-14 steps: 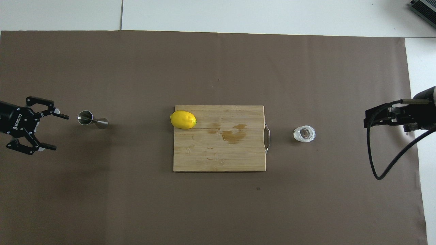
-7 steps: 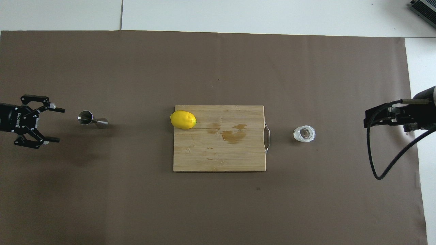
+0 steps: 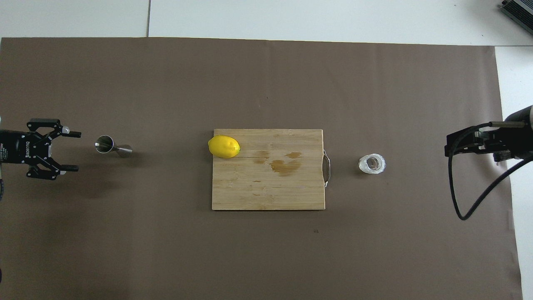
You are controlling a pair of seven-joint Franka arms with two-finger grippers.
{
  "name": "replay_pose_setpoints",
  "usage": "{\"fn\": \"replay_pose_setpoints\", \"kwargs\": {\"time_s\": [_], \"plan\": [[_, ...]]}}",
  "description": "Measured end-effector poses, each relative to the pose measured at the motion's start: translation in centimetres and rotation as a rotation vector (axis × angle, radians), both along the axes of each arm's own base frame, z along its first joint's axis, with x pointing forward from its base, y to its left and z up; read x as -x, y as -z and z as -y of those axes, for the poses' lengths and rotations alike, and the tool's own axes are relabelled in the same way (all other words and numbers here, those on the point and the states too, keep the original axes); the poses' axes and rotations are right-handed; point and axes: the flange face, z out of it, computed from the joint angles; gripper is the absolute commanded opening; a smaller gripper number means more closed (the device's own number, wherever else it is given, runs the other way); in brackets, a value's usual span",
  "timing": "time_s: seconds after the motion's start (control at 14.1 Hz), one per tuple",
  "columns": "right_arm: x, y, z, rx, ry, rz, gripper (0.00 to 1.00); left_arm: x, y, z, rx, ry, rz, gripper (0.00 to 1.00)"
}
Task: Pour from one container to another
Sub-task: 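Open the left gripper and align it with the small metal cup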
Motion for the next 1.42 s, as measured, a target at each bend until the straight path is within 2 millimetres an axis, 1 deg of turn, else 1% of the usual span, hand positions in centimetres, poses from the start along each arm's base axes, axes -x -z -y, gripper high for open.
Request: {"fn": "replay_pose_setpoints", "kwargs": {"time_s": [0.14,0.43,0.64,0.99,1.28,1.42], "plan": [[0.0,0.0,0.0,0.000,0.000,0.000,1.00,0.0,0.0,-0.2,0.005,0.008,0.029,1.00],[0.0,0.0,0.0,0.000,0.000,0.000,1.00,0.0,0.0,-0.3,0.018,0.069,0.160,1.00],[0.0,0.0,0.0,0.000,0.000,0.000,1.00,0.1,0.0,-0.5,0.017,0.065,0.155,1.00],[0.0,0.0,0.0,0.000,0.000,0.000,1.00,0.1,0.1,-0.4,-0.003,-0.089,-0.131,1.00],[0.0,0.0,0.0,0.000,0.000,0.000,1.00,0.0,0.2,0.4,-0.018,-0.174,-0.314,1.00],[0.0,0.0,0.0,0.000,0.000,0.000,1.00,-0.1,1.1,0.4,-0.024,-0.211,-0.379,1.00]]}}
